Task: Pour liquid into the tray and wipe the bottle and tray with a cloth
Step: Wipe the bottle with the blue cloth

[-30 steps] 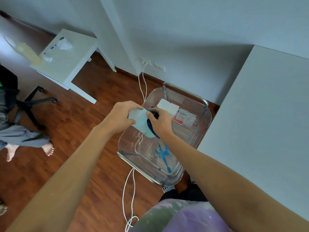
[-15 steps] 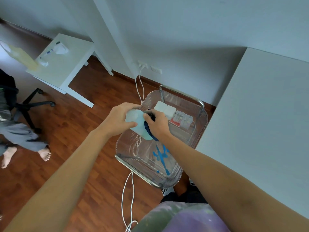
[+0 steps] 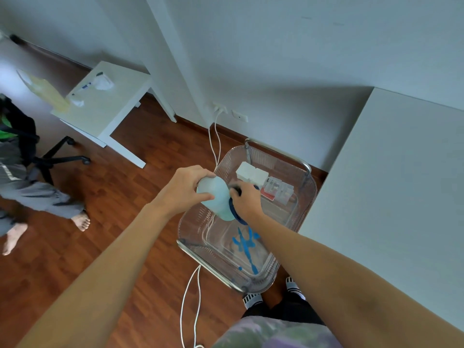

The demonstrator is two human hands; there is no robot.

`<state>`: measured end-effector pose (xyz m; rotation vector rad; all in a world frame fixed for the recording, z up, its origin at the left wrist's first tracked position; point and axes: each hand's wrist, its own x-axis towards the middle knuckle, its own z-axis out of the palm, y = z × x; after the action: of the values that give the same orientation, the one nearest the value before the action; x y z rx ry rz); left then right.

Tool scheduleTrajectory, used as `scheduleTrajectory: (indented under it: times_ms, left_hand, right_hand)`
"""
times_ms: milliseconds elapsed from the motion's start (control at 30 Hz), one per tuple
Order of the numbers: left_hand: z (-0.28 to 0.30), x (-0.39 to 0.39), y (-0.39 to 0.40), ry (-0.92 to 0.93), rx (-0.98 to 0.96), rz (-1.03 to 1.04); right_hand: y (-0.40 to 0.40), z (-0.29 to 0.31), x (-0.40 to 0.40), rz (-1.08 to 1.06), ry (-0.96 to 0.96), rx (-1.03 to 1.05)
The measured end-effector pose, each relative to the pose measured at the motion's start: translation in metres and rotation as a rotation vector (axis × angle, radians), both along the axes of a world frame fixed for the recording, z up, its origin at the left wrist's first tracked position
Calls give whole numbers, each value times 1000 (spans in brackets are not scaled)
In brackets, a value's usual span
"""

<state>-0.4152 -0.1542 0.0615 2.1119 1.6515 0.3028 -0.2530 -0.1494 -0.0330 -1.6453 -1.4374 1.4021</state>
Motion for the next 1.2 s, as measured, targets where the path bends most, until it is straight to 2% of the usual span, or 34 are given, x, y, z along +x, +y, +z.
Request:
scheduleTrajectory:
  times_ms: [100, 267, 533, 600, 700, 800, 900, 1067, 1200]
  left_hand:
    - [-8, -1, -4, -78, 41, 67]
    - [-16, -1, -6, -161, 63, 115]
    - [-26, -9, -8, -230, 60, 145]
    - [-34, -10, -6, -225, 15, 133]
    - [-44, -9, 4, -295, -85, 198]
    - [-56, -5, 13, -442, -102, 331]
    - [-74, 5, 5, -593, -47, 419]
    - [-80, 16, -2, -660, 143, 591]
    - [-65, 12, -7, -725, 197, 691]
  right_hand:
    - [-26, -28, 16, -117, 6, -128]
    - [-26, -34, 9, -447, 267, -403]
    - [-3, -1, 13, -569, 693, -402]
    - [-2, 4, 8, -629, 821, -417]
    - [-2, 4, -3, -612, 916, -409]
    - [0, 0, -14, -559, 884, -354]
    - [2, -5, -30, -457, 623, -246]
    - [7, 0, -55, -302, 377, -79]
    - [-3, 10, -66, -272, 420, 132]
